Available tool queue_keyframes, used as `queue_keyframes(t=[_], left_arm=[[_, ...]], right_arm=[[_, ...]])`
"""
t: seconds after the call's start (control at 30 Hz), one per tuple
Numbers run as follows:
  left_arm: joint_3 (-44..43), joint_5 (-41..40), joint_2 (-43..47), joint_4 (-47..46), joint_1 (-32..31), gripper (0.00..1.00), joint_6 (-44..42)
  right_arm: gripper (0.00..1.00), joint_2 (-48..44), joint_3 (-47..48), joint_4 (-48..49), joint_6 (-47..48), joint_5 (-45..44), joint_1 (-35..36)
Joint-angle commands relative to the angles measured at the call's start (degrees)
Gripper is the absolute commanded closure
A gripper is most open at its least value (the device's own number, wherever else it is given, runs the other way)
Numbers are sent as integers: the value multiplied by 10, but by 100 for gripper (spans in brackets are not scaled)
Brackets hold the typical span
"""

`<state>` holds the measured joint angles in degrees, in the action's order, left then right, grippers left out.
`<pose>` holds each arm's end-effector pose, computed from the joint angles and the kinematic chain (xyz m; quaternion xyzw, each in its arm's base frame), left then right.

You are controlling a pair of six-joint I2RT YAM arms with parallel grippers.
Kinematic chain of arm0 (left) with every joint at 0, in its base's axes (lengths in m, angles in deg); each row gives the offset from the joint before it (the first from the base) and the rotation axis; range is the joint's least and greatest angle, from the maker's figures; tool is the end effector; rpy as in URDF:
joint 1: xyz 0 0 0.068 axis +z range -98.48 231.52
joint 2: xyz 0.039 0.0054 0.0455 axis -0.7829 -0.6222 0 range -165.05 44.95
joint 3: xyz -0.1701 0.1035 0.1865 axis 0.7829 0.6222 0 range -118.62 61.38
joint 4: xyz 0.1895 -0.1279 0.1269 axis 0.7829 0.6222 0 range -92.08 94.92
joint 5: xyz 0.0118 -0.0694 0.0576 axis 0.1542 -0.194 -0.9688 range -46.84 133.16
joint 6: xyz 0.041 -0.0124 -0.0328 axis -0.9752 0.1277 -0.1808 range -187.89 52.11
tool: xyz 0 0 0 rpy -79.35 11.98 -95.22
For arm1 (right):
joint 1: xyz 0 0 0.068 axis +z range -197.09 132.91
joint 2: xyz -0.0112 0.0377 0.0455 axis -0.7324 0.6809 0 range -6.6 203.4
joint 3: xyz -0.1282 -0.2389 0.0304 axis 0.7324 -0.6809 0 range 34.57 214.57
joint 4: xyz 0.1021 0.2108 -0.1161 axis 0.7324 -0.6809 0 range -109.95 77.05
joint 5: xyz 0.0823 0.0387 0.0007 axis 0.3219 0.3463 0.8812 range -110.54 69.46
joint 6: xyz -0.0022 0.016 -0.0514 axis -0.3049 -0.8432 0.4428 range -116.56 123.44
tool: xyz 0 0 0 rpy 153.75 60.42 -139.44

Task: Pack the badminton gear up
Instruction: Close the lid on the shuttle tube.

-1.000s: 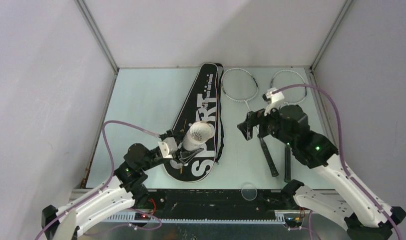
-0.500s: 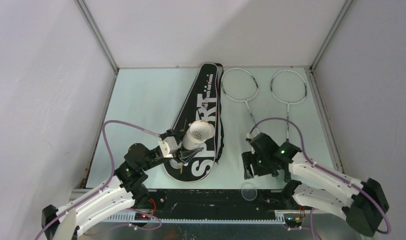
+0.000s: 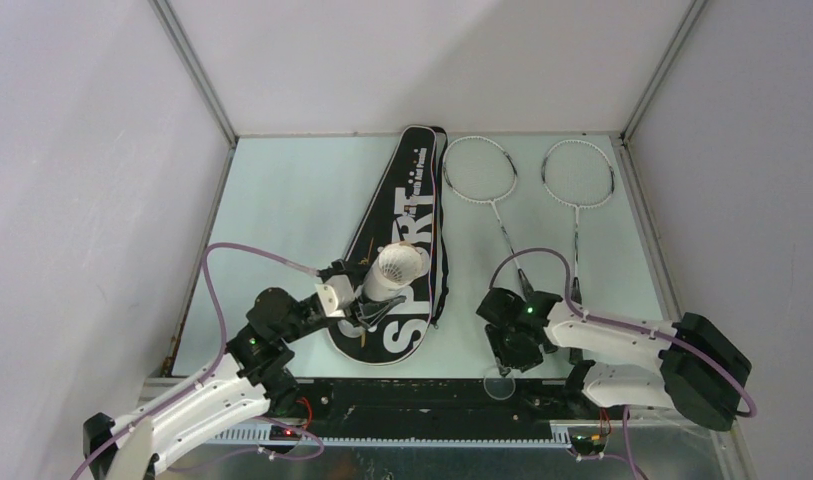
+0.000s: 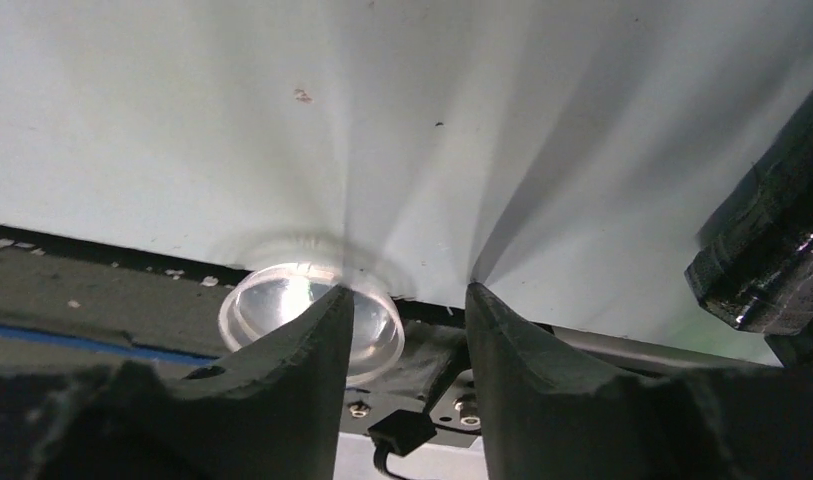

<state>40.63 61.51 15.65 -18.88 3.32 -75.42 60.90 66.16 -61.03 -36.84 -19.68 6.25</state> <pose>0.0901 -0.1177 0.2811 0.4085 0.5147 -0.3573 0.6637 0.0976 0.1320 0.1534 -0.1140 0.9921 0.0433 0.0305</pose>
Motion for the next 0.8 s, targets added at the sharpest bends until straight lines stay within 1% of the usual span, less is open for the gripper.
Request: queue_keyframes(t=[0.0,0.07,0.1,0.17,0.23,0.33,0.37,0.4,0.5,0.57,0.67,0.77], left_arm=[[-14,0,2,31,2,48,-8],[-14,-2,-1,30,2,48,-7],[-15,-2,-3,30,2,48,-7],[-17,0,-6,29,2,48,-7],[-20,0,-9,31,2,48,-7],[-23,-1,-7,38,1,48,-8],[-23,-1,-4,42,1,48,-9],[-24,-2,-3,43,1,48,-10],[-22,-5,4,44,1,48,-12],[-18,-5,4,37,2,48,-12],[-19,-4,0,32,2,48,-10],[-22,-3,-8,37,2,48,-12]], right_arm=[[58,23,8,5,-31,-53,21],[65,27,11,5,-40,-63,25],[67,28,12,5,-44,-68,25],[73,27,13,14,-55,-83,22],[80,27,13,35,-63,-83,15],[89,26,14,66,-60,-81,11],[96,25,14,68,-55,-81,10],[99,21,14,69,-52,-80,6],[100,-3,18,65,-33,-69,3],[100,-42,19,63,-28,-72,1],[100,-79,19,66,-17,-78,-18],[100,-132,32,71,20,-72,-44]])
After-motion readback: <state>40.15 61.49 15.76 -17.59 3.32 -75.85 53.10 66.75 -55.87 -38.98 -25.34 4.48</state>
